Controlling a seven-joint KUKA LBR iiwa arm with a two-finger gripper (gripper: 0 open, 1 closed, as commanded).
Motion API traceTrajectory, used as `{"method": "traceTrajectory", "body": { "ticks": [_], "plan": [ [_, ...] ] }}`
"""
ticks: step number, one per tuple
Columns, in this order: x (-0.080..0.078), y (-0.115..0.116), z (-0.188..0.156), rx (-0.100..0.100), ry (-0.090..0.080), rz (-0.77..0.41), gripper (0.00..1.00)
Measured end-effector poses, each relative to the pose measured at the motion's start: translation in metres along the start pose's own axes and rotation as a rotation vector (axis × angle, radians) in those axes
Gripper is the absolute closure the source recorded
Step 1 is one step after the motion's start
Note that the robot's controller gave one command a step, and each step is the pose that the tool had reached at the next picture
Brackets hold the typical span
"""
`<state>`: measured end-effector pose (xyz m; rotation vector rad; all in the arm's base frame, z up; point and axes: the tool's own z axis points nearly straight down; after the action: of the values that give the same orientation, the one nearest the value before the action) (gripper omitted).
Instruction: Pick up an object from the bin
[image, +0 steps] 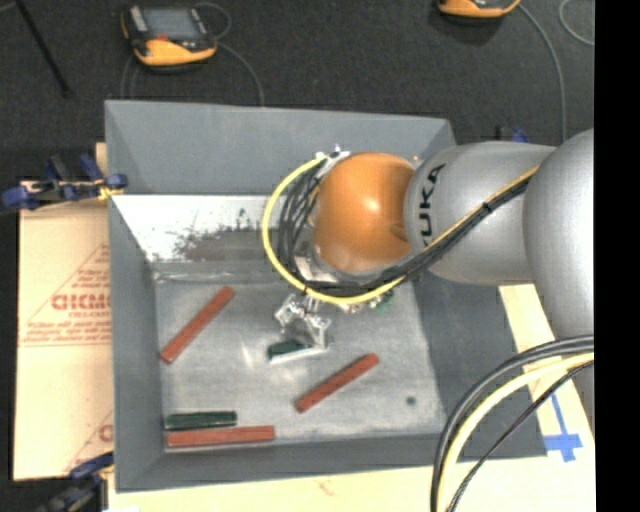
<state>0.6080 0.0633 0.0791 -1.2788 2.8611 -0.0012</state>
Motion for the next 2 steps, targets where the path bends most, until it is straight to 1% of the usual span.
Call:
{"method": "traceTrajectory", "body": {
  "ticks": [1,2],
  "plan": [
    [0.0003,0.0010,0.0012,-0.003,0.001,0.003,0.00],
    [0.0005,0.0002,0.0004,-0.001,0.001,0.004,1.00]
  ]
}}
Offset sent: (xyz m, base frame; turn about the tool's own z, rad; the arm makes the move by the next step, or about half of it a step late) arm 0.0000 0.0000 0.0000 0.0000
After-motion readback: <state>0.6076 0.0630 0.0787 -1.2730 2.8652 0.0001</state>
